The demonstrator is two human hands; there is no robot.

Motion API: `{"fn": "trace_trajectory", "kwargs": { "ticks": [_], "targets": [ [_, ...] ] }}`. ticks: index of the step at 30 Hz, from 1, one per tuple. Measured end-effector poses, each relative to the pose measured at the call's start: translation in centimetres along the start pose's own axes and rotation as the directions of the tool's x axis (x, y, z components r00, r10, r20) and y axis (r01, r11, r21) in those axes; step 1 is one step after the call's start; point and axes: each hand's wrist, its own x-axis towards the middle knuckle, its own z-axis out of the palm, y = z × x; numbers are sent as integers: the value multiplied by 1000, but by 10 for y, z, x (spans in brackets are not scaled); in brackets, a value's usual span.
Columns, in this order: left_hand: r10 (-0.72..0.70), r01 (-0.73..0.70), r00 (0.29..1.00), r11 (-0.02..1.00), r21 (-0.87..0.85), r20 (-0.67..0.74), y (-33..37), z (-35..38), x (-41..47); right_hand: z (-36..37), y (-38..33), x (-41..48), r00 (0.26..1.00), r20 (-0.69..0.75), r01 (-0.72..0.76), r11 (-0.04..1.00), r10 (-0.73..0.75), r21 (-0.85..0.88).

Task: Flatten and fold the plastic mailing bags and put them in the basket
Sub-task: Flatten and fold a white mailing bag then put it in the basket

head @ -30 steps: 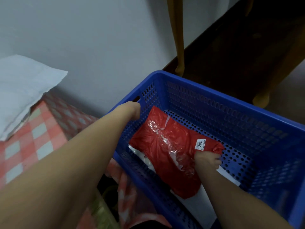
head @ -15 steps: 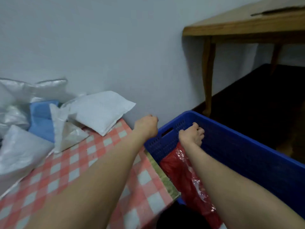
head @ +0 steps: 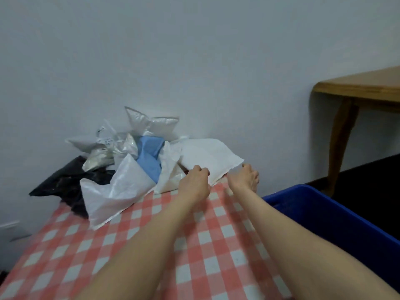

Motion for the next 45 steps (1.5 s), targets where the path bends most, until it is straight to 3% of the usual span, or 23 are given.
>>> {"fn": "trace_trajectory", "kwargs": {
  "ticks": [3,5,7,10,15,19,22,25,31,35,40,45],
  "targets": [
    [-102,95,976,994,-48,-190,-30,-8,-3,21,-24,-5,987,135,84,996,-82,-5],
    [-250,213,929,965,-155,-274,-51,-14,1,37,-36,-7,953,256,162,987,-162,21],
    [-400,315,876,898,-308,-271,-74,-21,9,53,-46,-9,904,357,237,971,-234,36],
    [-479,383,866,819,-427,-143,-101,-22,24,76,-56,-7,858,438,303,953,-267,-13],
    [-485,429,874,725,-539,44,-119,-11,43,109,-60,-2,790,545,371,927,-282,-57],
    [-454,421,884,668,-614,112,-117,-4,45,129,-57,4,805,526,344,938,-275,-36],
    [-429,392,898,672,-628,101,-112,-8,41,131,-57,5,853,451,282,959,-261,23],
    [-415,350,907,665,-659,63,-106,-18,32,109,-60,1,871,395,315,949,-292,8],
    [-495,248,862,596,-764,-106,-97,-43,13,45,-56,-2,803,458,465,881,-381,-82],
    [-419,191,901,620,-761,-115,-82,-53,-4,10,-47,-6,758,499,578,786,-420,-217],
    [-347,282,937,688,-669,38,-56,-59,-22,-13,-35,-20,718,536,663,671,-445,-332],
    [-328,309,941,742,-595,79,-43,-48,-34,-18,-21,-26,733,521,664,627,-438,-408]
  ]
}}
